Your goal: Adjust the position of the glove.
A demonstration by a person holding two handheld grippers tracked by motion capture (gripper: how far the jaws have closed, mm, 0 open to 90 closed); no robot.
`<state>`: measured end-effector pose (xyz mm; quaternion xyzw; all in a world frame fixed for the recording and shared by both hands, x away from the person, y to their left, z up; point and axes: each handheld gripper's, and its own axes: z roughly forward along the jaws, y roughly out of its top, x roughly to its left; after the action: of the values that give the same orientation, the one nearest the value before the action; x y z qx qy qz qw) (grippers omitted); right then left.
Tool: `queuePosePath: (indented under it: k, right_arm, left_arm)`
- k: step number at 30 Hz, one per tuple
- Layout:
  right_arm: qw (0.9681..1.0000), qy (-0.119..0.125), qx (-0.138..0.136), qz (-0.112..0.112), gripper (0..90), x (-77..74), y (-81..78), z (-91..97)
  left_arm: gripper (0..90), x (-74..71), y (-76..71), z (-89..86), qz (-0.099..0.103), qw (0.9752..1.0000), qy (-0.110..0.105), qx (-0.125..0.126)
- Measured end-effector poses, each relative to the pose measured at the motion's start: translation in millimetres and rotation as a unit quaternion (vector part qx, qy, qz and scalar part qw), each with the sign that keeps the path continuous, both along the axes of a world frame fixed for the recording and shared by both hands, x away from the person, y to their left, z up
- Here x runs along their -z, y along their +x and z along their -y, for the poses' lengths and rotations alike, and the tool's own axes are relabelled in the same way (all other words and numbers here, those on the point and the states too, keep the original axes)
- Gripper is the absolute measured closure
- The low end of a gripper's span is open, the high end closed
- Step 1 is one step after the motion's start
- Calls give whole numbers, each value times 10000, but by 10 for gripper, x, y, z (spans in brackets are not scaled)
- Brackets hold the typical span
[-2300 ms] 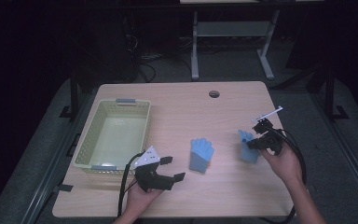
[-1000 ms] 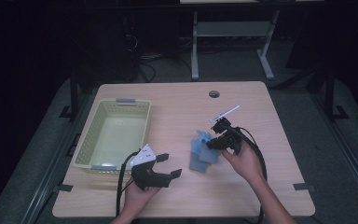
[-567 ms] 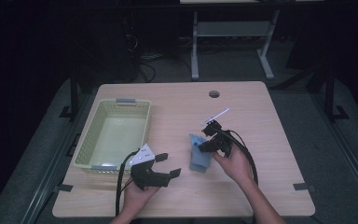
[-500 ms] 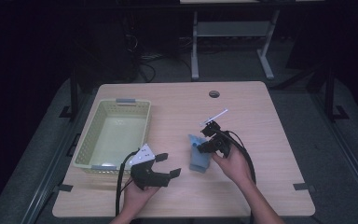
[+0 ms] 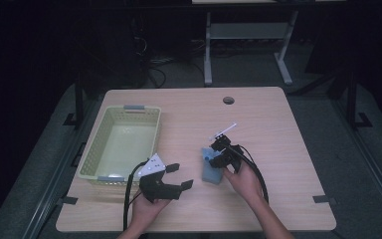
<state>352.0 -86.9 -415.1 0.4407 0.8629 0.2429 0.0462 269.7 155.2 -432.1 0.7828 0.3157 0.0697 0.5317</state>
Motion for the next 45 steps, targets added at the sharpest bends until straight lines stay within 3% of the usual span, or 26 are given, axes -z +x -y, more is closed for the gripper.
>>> queuePosePath:
  k: [7,11,12,17,22,24,34,38,42,45]
  right_arm:
    - [9999,-101,38,21,709,69,-10,-12]
    - [9996,-190,133,178,650,48,-13,-7]
    - [9993,-128,146,312,669,8,-23,-1]
    - [9992,-24,40,386,770,-12,-27,-25]
    - [10000,-80,-21,41,810,195,45,-63]
    - [10000,73,10,-41,808,245,60,-48]
    - [9983,559,131,108,636,93,-17,98]
    - [9960,871,218,27,533,63,-50,210]
    - [9940,1019,387,-19,442,69,-99,335]
    - [9929,1083,471,-153,410,82,-104,385]
  left_arm:
    - [204,3,-1,3,-4,10000,35,-1]
    - [207,4,1,3,-8,10000,31,-6]
    - [207,7,4,4,-4,10000,31,-6]
    - [207,17,14,6,-62,10000,10,-22]
    - [207,14,1,3,-47,10000,-8,-23]
    - [208,23,4,6,-51,10000,-2,-19]
    - [223,51,19,42,-160,9999,-18,-7]
    - [227,54,40,53,-492,9984,-266,28]
    - [232,25,44,100,-563,9981,-252,52]
    - [233,35,86,155,-822,9961,-319,51]
